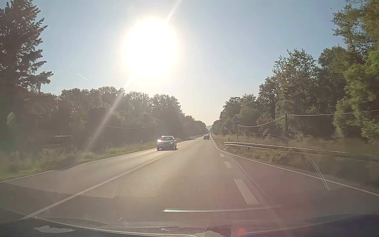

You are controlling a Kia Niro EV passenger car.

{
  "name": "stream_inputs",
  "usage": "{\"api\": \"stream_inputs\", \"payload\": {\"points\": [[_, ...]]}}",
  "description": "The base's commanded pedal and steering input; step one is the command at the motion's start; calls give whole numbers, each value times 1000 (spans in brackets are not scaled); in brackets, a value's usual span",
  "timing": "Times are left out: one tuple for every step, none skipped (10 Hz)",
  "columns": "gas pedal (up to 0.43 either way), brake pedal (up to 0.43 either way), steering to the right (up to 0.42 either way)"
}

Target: Follow the waypoints while adhering to traffic rules and regulations

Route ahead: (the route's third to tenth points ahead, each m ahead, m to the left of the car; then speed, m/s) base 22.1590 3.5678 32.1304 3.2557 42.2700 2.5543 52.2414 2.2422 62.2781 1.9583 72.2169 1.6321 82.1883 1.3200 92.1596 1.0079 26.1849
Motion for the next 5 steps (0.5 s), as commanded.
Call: {"api": "stream_inputs", "payload": {"points": [[240, 0, 4], [228, 0, 4], [228, 0, 4], [220, 0, 4], [209, 0, 4]]}}
